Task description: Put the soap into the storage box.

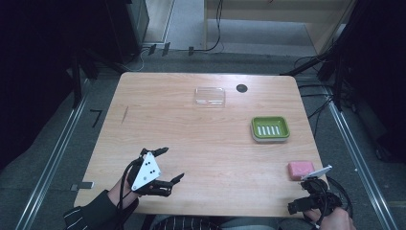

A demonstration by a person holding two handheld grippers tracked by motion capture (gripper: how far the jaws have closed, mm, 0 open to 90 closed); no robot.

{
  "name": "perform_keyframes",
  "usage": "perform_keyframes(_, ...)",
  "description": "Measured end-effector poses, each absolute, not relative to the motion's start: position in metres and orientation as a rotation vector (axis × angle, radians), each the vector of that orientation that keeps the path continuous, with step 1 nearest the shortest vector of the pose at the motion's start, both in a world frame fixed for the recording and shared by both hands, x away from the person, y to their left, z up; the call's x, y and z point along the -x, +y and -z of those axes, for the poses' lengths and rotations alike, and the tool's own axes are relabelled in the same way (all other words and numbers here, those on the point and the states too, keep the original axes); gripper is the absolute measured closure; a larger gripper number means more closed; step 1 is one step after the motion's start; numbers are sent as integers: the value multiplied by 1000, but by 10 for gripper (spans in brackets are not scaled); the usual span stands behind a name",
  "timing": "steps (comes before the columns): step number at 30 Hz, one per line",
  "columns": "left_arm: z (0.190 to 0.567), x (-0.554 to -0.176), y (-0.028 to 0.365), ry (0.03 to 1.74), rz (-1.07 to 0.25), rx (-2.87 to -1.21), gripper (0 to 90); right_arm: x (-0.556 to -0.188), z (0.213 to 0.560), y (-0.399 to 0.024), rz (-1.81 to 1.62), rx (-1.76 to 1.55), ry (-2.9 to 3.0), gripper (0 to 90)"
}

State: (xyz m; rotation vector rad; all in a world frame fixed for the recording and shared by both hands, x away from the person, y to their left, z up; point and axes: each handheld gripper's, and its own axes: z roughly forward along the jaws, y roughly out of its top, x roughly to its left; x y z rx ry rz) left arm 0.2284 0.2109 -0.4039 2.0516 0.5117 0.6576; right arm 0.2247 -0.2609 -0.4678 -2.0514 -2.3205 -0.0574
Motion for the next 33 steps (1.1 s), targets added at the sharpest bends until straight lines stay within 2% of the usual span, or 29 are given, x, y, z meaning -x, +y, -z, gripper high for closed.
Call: perform_keyframes(33, 404, -227, 210, 513, -653, -2060, 140, -241, 463, -248, 56, 2010, -2473, 0)
